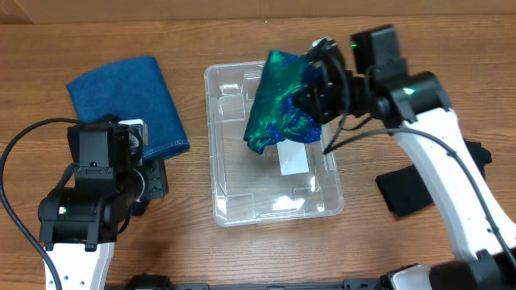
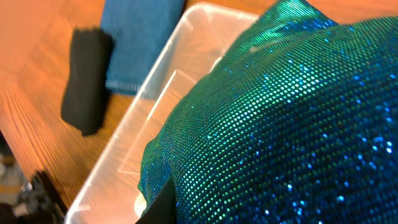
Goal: Pack container
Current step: 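Lift the sequin cloth and lay it in the bin's upper half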
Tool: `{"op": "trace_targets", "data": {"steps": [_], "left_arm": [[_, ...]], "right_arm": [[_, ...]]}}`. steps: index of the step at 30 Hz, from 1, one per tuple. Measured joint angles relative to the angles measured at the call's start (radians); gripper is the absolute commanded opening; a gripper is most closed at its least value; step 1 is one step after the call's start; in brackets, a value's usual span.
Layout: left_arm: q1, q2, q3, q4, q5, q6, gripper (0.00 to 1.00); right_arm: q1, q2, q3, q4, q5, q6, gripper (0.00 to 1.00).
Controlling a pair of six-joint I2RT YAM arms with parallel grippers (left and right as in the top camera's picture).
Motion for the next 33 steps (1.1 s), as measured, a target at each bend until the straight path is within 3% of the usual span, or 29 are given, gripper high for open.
{"op": "trace_targets", "data": {"steps": [4,10,11,12,14,17,22,23,24,26,29,33], "left_arm": [[0.000,0.000,0.000,0.000,0.000,0.000,0.56],[0.000,0.000,0.000,0.000,0.000,0.000,0.56],[0.000,0.000,0.000,0.000,0.000,0.000,0.56],[0.000,0.000,0.000,0.000,0.000,0.000,0.56],[0.000,0.000,0.000,0.000,0.000,0.000,0.56],[0.000,0.000,0.000,0.000,0.000,0.000,0.56],[0.000,0.000,0.000,0.000,0.000,0.000,0.56],[0.000,0.000,0.000,0.000,0.000,0.000,0.56],[0.000,0.000,0.000,0.000,0.000,0.000,0.57],[0.000,0.000,0.000,0.000,0.000,0.000,0.57],[0.000,0.000,0.000,0.000,0.000,0.000,0.57],[0.000,0.000,0.000,0.001,0.000,0.000,0.57]], "right_arm": [[0.094,0.182,0.000,0.034,0.019,-0.133,0.04],[0.137,0.264,-0.001,0.069,0.024,-0.259,0.04],[0.137,0.264,-0.001,0.085,0.026,-0.270,0.38],[0.137,0.265,-0.002,0.093,0.027,-0.273,1.00],[0.137,0.265,-0.001,0.118,0.048,-0.249,1.00],[0.133,0.265,-0.001,0.118,0.227,-0.149,1.00],[0.130,0.206,0.040,0.000,0.467,-0.011,0.96],[0.129,0.162,0.047,-0.006,0.502,0.018,0.90],[0.126,0.077,0.059,-0.035,0.558,0.060,0.47],[0.087,-0.071,0.093,-0.166,0.621,0.156,0.13],[-0.036,-0.143,0.093,-0.388,0.663,0.322,0.11],[-0.122,-0.084,-0.145,-0.386,0.616,0.432,0.12]]}}
